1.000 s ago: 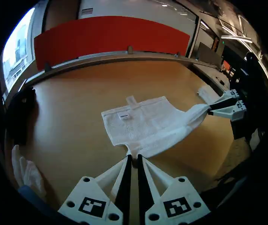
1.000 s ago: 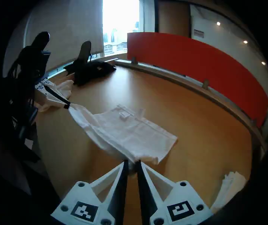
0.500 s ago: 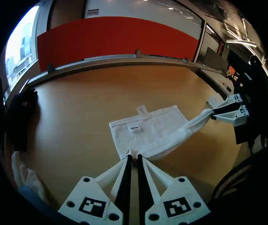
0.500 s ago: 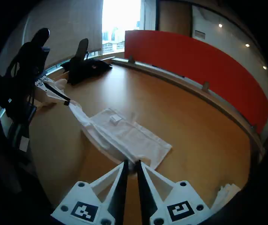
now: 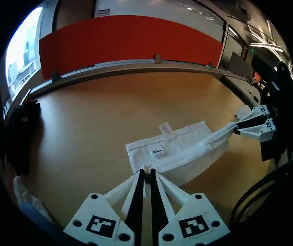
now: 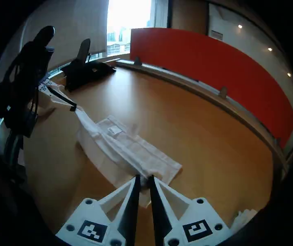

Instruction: Fold towel

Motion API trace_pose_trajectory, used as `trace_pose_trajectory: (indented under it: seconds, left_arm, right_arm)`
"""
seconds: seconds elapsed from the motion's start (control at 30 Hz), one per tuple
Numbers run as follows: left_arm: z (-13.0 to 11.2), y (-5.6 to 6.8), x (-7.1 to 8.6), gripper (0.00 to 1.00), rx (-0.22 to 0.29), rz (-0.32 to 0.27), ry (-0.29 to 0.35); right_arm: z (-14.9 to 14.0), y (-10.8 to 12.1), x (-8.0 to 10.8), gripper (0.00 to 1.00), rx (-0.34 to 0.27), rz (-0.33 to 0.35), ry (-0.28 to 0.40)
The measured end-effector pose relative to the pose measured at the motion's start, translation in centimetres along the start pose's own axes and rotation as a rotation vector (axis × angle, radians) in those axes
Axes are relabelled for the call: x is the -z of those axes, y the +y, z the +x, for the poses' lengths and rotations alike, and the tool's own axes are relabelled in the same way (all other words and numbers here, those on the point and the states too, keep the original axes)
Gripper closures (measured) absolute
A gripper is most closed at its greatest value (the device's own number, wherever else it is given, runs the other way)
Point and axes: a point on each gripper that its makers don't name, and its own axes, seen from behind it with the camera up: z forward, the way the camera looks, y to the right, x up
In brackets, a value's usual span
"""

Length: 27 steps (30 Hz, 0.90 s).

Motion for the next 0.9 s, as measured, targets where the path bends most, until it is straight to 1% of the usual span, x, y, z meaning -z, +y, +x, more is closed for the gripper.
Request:
trace_pose_trajectory:
  seconds: [0.3, 0.5, 0.67, 0.77, 0.83, 0.9]
  left_arm:
    - [-0.6, -0.3, -1.8, 0.89, -0.007, 0.008, -0.02]
    - [-1.2, -0.8, -3.5, 0.89, -0.02, 0.023, -0.028]
    - [-1.2, -1.0, -5.0, 0.89, -0.032, 0.035, -0.026]
    - [-1.2, -1.2, -5.7, 0.89, -0.042, 0.042, -0.026]
    - [-1.3, -1.3, -6.1, 0.88, -0.048, 0.047, -0.03]
    - [-1.5, -1.4, -6.5, 0.87, -0.052, 0.052, -0.035]
  right_arm:
    - [-1.2, 0.4, -1.1, 0.83, -0.008, -0.001, -0.034]
    - [-1.9, 0.9, -2.7, 0.83, -0.016, -0.009, -0.054]
    - [-2.4, 1.5, -4.1, 0.83, -0.034, -0.017, -0.068]
    - [-2.6, 1.9, -4.8, 0.83, -0.036, -0.023, -0.073]
    - [-2.8, 2.1, -5.1, 0.83, -0.031, -0.03, -0.076]
    - [-2.9, 2.4, -5.4, 0.79, -0.025, -0.038, -0.079]
